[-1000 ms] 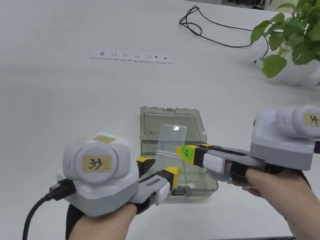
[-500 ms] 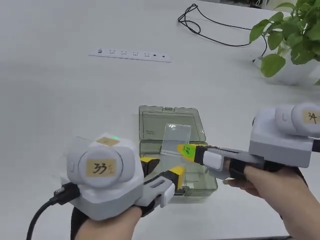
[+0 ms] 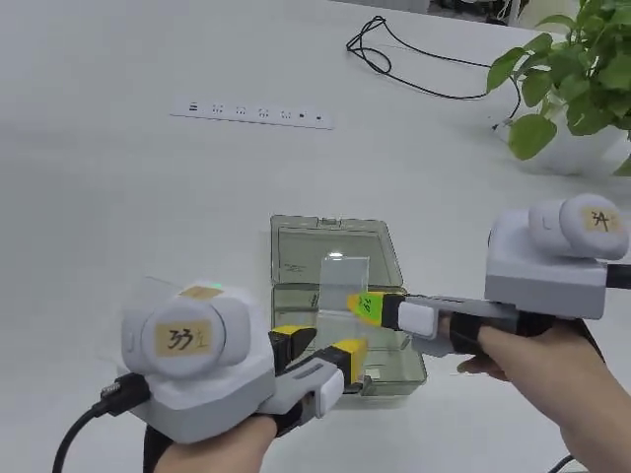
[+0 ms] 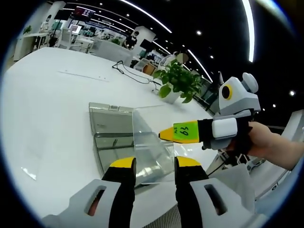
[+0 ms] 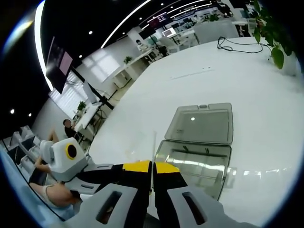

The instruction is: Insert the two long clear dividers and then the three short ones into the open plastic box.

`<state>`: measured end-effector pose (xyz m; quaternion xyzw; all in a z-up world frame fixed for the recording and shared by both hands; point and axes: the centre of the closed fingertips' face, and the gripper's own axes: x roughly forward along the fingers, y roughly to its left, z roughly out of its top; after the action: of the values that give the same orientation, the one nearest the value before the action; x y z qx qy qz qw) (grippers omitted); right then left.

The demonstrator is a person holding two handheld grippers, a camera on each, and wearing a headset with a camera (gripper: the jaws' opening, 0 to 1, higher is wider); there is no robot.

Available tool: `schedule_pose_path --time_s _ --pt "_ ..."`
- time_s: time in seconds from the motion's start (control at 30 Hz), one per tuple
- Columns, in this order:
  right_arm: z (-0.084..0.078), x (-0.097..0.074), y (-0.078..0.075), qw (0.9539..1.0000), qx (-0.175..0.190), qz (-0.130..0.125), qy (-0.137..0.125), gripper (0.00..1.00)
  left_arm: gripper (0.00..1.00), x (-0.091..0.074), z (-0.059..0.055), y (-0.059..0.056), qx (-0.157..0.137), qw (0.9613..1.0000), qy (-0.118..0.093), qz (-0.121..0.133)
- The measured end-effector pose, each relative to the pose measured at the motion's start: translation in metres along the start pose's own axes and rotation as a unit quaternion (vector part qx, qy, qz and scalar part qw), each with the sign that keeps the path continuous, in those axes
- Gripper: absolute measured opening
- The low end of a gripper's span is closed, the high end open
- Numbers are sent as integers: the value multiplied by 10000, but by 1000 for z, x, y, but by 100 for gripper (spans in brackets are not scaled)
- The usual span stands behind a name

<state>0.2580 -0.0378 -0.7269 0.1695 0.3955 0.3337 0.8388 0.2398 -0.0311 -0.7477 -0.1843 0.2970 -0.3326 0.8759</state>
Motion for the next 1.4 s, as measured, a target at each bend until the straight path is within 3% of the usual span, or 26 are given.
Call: schedule_pose_path --time_s 0.2,0.33,0.43,0.57,0.7,0.83,0.97,1.1,1.4 --pt "-2 -2 -1 9999 42 -80 53 2 34 0 0 -1 701 9974 105 -124" --pt "-1 -5 -5 9998 122 -140 60 2 47 -3 3 -1 1083 9937 69 -293" --pt "-2 -7 -9 9996 198 -193 106 2 59 -4 4 -1 1516 9871 120 -497" --pt "-2 -10 -17 9988 274 -364 205 2 72 -5 3 4 2224 9728 239 -602" --pt "1 -14 -22 9978 401 -453 253 2 82 -8 3 3 2532 9642 241 -751" --pt "2 -16 -26 9959 556 -582 400 2 97 -9 6 4 2847 9552 106 -804" --pt "7 -17 -32 9944 546 -709 556 2 100 -11 7 1 3056 9475 39 -936" --pt "12 -18 -37 9914 676 -839 738 2 100 -13 5 1 3138 9443 50 -988" --pt "21 -17 -56 9804 752 -1224 1348 1 100 -13 -3 10 3020 9485 85 -947"
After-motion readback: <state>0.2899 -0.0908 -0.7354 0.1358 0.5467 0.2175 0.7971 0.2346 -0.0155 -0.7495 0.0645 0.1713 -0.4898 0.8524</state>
